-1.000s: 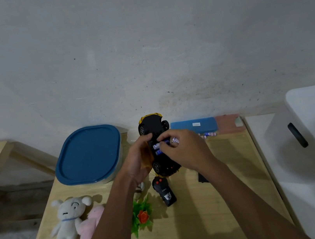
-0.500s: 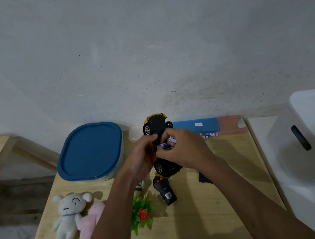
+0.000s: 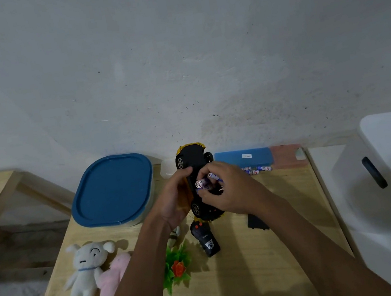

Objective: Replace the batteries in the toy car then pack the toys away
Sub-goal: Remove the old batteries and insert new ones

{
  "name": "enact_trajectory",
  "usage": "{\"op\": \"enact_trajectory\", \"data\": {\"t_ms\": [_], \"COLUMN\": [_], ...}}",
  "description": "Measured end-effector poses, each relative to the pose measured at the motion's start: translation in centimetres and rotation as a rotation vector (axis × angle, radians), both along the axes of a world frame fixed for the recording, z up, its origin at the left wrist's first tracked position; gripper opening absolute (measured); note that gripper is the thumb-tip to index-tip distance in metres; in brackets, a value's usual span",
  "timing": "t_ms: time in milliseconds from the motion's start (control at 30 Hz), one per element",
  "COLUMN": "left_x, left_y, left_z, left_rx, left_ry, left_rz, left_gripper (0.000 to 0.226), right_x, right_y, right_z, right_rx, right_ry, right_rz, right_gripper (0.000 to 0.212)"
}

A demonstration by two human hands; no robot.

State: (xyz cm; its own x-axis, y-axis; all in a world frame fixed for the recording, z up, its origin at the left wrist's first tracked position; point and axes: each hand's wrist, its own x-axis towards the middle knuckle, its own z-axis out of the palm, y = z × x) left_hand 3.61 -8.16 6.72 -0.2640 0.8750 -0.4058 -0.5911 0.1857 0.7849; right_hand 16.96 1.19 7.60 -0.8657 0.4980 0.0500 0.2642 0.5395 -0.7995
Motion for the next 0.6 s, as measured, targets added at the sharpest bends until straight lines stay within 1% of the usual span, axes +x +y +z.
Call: {"op": "enact_trajectory", "data": {"t_ms": [67,133,200,267,300,367,400,433,500,600], "left_x": [0.0,0.0,-0.1,-0.3,-0.4,-0.7,-0.8,-0.9,-1.1,-1.3], "left_y": [-0.1,-0.1,-0.2,-0.2,-0.2,-0.2,-0.2,-0.1,-0.1,-0.1], "left_z": [0.0,0.0,0.1,0.2,0.2,0.3,0.3,0.2,0.1,-0.1], "left_rx": [-0.003,-0.002,0.005,0.005,0.003,0.003,0.007,0.013,0.028,0.032], "left_ry": [-0.01,-0.004,-0.001,-0.004,-0.006,-0.017,-0.02,-0.017,-0.009,-0.001], "left_rz": [0.011,0.017,0.025,0.034,0.037,0.042,0.044,0.05,0.062,0.073], "left_gripper": [0.039,0.043,0.045,0.046,0.047,0.051,0.053,0.053,0.051,0.049], "right_x": [-0.1,-0.3,-0.4,-0.5,-0.6,-0.6,-0.5,-0.4,0.1,0.7], "right_y": [0.2,0.2,0.0,-0.2,-0.2,-0.1,0.0,0.0,0.2,0.1], "right_z": [-0.4,-0.4,-0.3,-0.1,0.0,0.1,0.2,0.2,0.0,-0.4], "right_rx": [0.011,-0.016,-0.104,-0.271,-0.388,-0.661,-0.767,-0.832,-0.844,-0.744], "right_ry": [-0.023,0.03,0.117,0.176,0.216,0.315,0.345,0.345,0.284,0.155], "right_rz": [0.014,-0.04,-0.127,-0.241,-0.301,-0.387,-0.401,-0.398,-0.347,-0.249], "right_gripper": [0.016,0.015,0.026,0.033,0.034,0.031,0.029,0.026,0.017,0.017]}}
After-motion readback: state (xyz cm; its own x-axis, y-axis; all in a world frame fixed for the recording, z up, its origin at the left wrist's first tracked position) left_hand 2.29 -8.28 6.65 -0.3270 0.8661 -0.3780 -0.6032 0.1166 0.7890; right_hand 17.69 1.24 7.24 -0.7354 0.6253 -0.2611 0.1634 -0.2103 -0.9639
